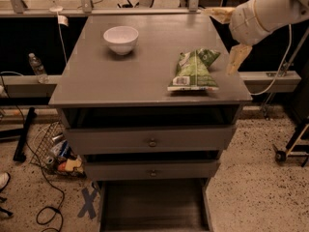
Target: Pick green jalapeno chip bag from bottom drawer and place on counter
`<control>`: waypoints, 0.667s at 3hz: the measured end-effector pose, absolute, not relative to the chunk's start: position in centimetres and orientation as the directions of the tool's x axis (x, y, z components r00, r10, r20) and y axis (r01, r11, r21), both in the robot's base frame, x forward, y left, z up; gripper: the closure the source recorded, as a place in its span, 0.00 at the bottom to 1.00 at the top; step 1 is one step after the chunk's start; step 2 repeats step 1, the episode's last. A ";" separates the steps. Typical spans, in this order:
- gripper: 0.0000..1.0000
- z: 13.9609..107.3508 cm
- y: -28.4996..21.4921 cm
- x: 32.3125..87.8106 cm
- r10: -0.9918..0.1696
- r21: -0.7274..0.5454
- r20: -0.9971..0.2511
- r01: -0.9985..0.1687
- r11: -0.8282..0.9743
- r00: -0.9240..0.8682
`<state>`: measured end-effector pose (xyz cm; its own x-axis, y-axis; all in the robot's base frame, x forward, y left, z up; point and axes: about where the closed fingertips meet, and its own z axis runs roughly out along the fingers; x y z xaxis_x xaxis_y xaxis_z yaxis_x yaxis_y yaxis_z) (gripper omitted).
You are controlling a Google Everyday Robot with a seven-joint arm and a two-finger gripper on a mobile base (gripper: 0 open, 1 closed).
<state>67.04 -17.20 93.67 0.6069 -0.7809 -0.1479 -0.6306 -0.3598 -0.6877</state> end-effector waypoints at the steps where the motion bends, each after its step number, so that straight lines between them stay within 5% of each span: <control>1: 0.00 92.9 -22.7 66.3 -0.843 -0.693 -0.210 -0.684 -0.229 0.495; 2: 0.00 92.9 -22.7 66.3 -0.843 -0.693 -0.210 -0.684 -0.229 0.495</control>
Offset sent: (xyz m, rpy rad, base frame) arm 0.0000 0.0000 0.0000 0.0000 0.0000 0.0000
